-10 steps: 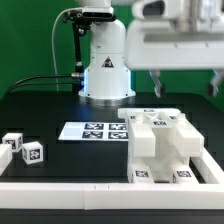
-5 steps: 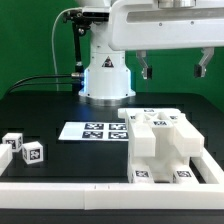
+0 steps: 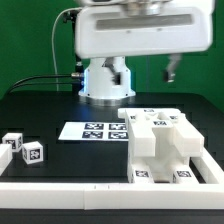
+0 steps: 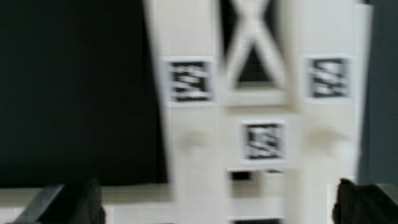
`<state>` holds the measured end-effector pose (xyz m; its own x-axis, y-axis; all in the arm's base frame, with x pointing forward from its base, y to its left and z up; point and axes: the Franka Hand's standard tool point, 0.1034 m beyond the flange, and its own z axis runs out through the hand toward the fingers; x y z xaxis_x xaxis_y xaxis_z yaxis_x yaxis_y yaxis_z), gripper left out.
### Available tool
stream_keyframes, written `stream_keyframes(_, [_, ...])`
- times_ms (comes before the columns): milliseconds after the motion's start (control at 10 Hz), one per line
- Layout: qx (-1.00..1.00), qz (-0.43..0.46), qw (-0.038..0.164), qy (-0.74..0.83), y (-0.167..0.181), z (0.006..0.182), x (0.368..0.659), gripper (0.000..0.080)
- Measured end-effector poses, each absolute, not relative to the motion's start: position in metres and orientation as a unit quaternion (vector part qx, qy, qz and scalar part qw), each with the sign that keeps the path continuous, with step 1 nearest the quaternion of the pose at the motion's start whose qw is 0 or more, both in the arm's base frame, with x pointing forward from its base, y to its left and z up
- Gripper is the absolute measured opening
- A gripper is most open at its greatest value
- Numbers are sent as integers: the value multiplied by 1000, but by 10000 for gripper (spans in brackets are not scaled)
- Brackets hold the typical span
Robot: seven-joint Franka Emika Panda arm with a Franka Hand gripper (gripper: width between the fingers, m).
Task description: Assemble chair
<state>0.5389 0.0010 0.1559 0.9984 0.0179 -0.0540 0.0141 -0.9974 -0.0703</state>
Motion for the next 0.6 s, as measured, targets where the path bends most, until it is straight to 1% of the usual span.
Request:
stream_keyframes(100, [-999, 37, 34, -8, -19, 154, 545, 649])
stream_keyframes(200, [-999, 40, 33, 11, -20, 149, 543, 649])
stream_keyframes(400, [-999, 41, 32, 7, -18, 149, 543, 649])
stream_keyframes(500, [-998, 45, 34, -11, -23, 145, 542, 649])
stream_keyframes(600, [-996, 63, 36, -44, -57, 131, 541, 649])
